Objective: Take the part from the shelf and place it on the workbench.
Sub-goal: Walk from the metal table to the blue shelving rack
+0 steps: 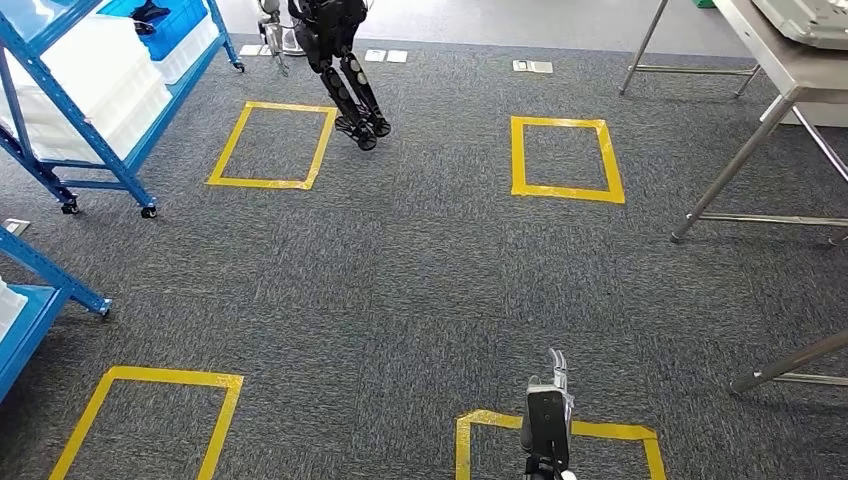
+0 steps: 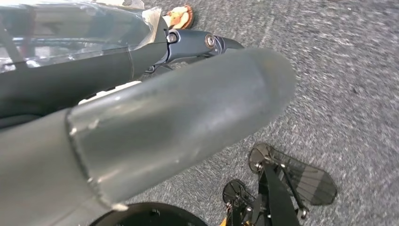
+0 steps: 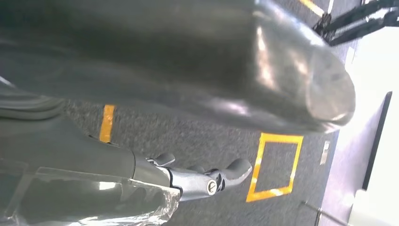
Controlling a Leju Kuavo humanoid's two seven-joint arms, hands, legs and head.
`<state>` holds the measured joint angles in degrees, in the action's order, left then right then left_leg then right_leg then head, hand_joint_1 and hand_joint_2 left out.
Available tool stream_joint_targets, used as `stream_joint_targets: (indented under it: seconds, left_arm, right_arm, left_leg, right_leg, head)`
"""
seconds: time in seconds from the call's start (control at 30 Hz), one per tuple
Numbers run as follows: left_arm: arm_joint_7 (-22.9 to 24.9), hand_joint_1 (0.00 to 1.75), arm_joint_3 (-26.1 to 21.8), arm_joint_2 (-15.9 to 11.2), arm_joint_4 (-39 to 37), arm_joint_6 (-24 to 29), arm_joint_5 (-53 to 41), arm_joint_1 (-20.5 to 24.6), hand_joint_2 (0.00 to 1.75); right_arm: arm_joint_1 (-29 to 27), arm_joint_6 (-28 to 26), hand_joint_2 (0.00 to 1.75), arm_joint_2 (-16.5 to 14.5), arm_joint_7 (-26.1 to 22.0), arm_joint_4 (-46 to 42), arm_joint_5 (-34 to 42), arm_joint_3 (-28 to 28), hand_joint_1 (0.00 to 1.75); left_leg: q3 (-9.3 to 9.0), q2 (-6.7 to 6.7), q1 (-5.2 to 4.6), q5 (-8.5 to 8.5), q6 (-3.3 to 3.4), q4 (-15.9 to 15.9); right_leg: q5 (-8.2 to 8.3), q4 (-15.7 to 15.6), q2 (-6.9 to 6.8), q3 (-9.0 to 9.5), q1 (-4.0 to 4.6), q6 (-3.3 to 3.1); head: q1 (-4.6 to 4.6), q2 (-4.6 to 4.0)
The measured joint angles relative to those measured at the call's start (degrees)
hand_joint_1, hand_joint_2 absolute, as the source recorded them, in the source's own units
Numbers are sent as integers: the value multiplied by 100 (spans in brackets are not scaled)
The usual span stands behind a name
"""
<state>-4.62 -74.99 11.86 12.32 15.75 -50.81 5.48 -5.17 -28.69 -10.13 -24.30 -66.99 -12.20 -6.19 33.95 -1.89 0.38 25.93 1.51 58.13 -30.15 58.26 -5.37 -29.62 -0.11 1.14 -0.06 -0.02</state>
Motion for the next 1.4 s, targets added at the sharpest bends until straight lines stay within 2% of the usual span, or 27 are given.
stream_joint_targets:
  seconds: [0.03, 0.1, 0.17, 0.2, 0.23, 0.3, 0.33, 0.4, 0.47, 0.5, 0.57, 0.6, 0.63, 0.67, 0.7, 0.73, 0.77, 0.83, 0.9, 1.0, 1.07, 1.13, 1.2, 1.23, 1.27, 1.33, 1.4]
  left_arm:
    - [-6, 0, 0, 3, 1, -1, -1, 0, 0]
    - [-20, 0, 0, 10, 1, -4, -1, 3, 0]
    - [-31, 0, 0, 10, 1, -7, -1, 1, 0]
    - [-34, 0, 0, 10, 1, -8, -1, -5, 0]
    - [-36, 0, 0, 12, 0, -8, -1, -11, 0]
    - [-37, 0, 0, 15, 0, -9, -1, -18, 0]
    - [-38, 0, 0, 16, 1, -9, -1, -17, 0]
    - [-38, 0, 0, 15, 1, -13, -10, -21, 0]
    - [-37, 0, 0, 15, 1, -16, -18, -40, 0]
    - [-36, 0, 0, 15, 1, -16, -19, -50, 0]
    - [-36, 0, 0, 14, 1, -16, -20, -52, 0]
    - [-36, 0, 1, 14, 1, -16, -22, -48, 0]
    - [-36, 0, 1, 15, 1, -17, -24, -45, 0]
    - [-36, 0, 1, 15, 1, -19, -26, -44, 0]
    - [-36, 0, 1, 15, 1, -19, -28, -46, 0]
    - [-36, 0, 0, 15, 1, -18, -29, -49, 0]
    - [-37, 0, 0, 14, 1, -17, -29, -50, 0]
    - [-40, 0, 0, 12, 2, -17, -29, -45, 0]
    - [-50, 0, 0, 10, 3, -16, -28, -32, 0]
    - [-57, 0, 0, 11, 3, -19, -28, -33, 0]
    - [-53, 0, 0, 15, 3, -24, -31, -33, 0]
    - [-40, 0, 0, 17, 3, -27, -34, -21, 0]
    - [-23, 0, 0, 16, 3, -28, -36, -13, 0]
    - [-13, 0, 0, 16, 3, -27, -35, -13, 0]
    - [-1, 0, 0, 17, 3, -26, -35, -13, 0]
    - [22, 0, 0, 19, 3, -15, -32, -10, 0]
    - [38, 0, 0, 17, 3, -1, -26, -1, 0]
  right_arm:
    - [3, -1, 0, -5, -1, -5, -2, -2, 0]
    - [-15, -4, 0, -3, -2, -8, -4, -1, 0]
    - [-56, -7, 0, 14, -2, -4, -1, 3, 0]
    - [-72, -8, 0, 22, -2, -3, -1, 6, 0]
    - [-77, -8, 0, 29, -2, -2, 0, 8, 0]
    - [-77, -8, 0, 31, -2, -2, 0, 9, 0]
    - [-74, -8, 0, 31, -2, -1, 0, 9, 0]
    - [-70, -8, 0, 31, -2, 0, 0, 10, 0]
    - [-58, -9, 0, 27, -2, -2, -1, 10, 0]
    - [-48, -10, 0, 23, -2, -4, -2, 9, 0]
    - [-34, -11, 0, 17, -2, -8, -3, 7, 0]
    - [-35, -12, 0, 18, -2, -9, -3, 8, 0]
    - [-40, -13, 0, 20, -2, -9, -4, 10, 0]
    - [-45, -13, 0, 23, -2, -9, -4, 11, 0]
    - [-49, -14, 0, 26, -2, -9, -4, 13, 0]
    - [-52, -14, 0, 27, -2, -9, -5, 14, 0]
    - [-53, -14, 0, 27, -2, -10, -7, 14, 0]
    - [-55, -13, 0, 24, -2, -21, -13, 13, 0]
    - [-57, -12, 0, 24, -2, -34, -17, 11, 0]
    - [-48, -12, 0, 20, -2, -56, -17, 10, 0]
    - [-19, -12, 0, 23, -2, -79, -17, 10, 0]
    - [-4, -12, 0, 38, 1, -82, -13, 16, 0]
    - [-17, -12, 0, 63, 3, -75, -7, 26, 0]
    - [-19, -12, 0, 74, 4, -72, -5, 31, 0]
    - [-13, -12, 0, 79, 8, -70, -5, 35, 0]
    - [14, -12, 0, 83, 19, -70, -6, 43, 0]
    - [36, -8, 0, 80, 42, -67, -11, 48, 0]
  left_leg:
    - [-23, 56, 18, -29, 42, -42]
    - [-44, 174, 37, -63, 91, -79]
    - [-33, 321, 42, -69, 106, -76]
    - [-32, 396, 44, -69, 104, -73]
    - [-36, 471, 48, -69, 100, -69]
    - [-43, 618, 60, -65, 65, -55]
    - [-35, 686, 53, -55, 30, -33]
    - [3, 791, 35, -47, -49, -3]
    - [37, 870, 53, -65, -118, -3]
    - [59, 823, 65, -51, -143, 23]
    - [209, 550, 74, 148, -186, 345]
    - [367, 380, 72, 330, -203, 677]
    - [552, 278, 75, 516, -217, 1063]
    - [716, 234, 80, 648, -228, 1400]
    - [807, 215, 81, 684, -231, 1588]
    - [793, 202, 81, 618, -226, 1567]
    - [664, 178, 79, 468, -208, 1330]
    - [252, -2, 49, 159, -139, 579]
    - [25, -134, -1, 54, -74, 139]
    - [7, 1, -22, 36, -1, 46]
    - [-46, 108, 10, -19, 59, -44]
    - [-64, 216, 27, -48, 92, -78]
    - [-57, 357, 28, -54, 102, -72]
    - [-58, 433, 29, -53, 100, -68]
    - [-63, 508, 31, -52, 95, -64]
    - [-67, 645, 35, -44, 58, -46]
    - [-37, 757, 18, -31, -11, -12]
  right_leg:
    - [-80, 124, 90, -45, -2, 11]
    - [-362, 715, 353, -313, -38, -16]
    - [-610, 1412, 471, -677, -64, -20]
    - [-621, 1555, 488, -766, -75, 14]
    - [-535, 1476, 500, -747, -89, 68]
    - [-189, 780, 628, -448, -151, 195]
    - [-39, 414, 748, -298, -174, 222]
    - [95, 49, 901, -145, -185, 178]
    - [123, 31, 820, -125, -169, 73]
    - [139, 25, 771, -114, -170, 35]
    - [156, 11, 648, -107, -182, -49]
    - [151, 10, 579, -105, -162, -84]
    - [144, 11, 504, -107, -142, -115]
    - [136, 11, 431, -109, -122, -134]
    - [129, 12, 361, -109, -108, -143]
    - [124, 12, 299, -106, -99, -149]
    - [117, 12, 242, -98, -91, -155]
    - [97, 14, 146, -77, -59, -146]
    - [71, 16, 64, -65, -21, -107]
    - [39, 6, -47, -42, -2, -26]
    - [-90, 212, 112, -116, -3, 12]
    - [-366, 830, 374, -408, -38, -4]
    - [-545, 1428, 466, -726, -63, 8]
    - [-512, 1488, 480, -776, -78, 47]
    - [-391, 1327, 497, -718, -96, 104]
    - [-66, 622, 654, -422, -161, 218]
    - [115, 129, 820, -220, -191, 209]
  head:
    - [6, 0]
    - [34, 0]
    - [52, 0]
    - [56, 0]
    - [58, 0]
    - [63, 0]
    - [70, 0]
    - [69, 0]
    - [49, 0]
    - [42, 0]
    - [7, 0]
    - [-10, 0]
    - [-28, 0]
    - [-30, 0]
    - [-31, 0]
    - [-32, 0]
    - [-32, 0]
    - [-32, 0]
    - [-26, 0]
    - [-21, 0]
    - [-11, 0]
    - [14, 0]
    - [32, 0]
    - [34, 0]
    - [35, 0]
    - [41, 0]
    - [42, 0]
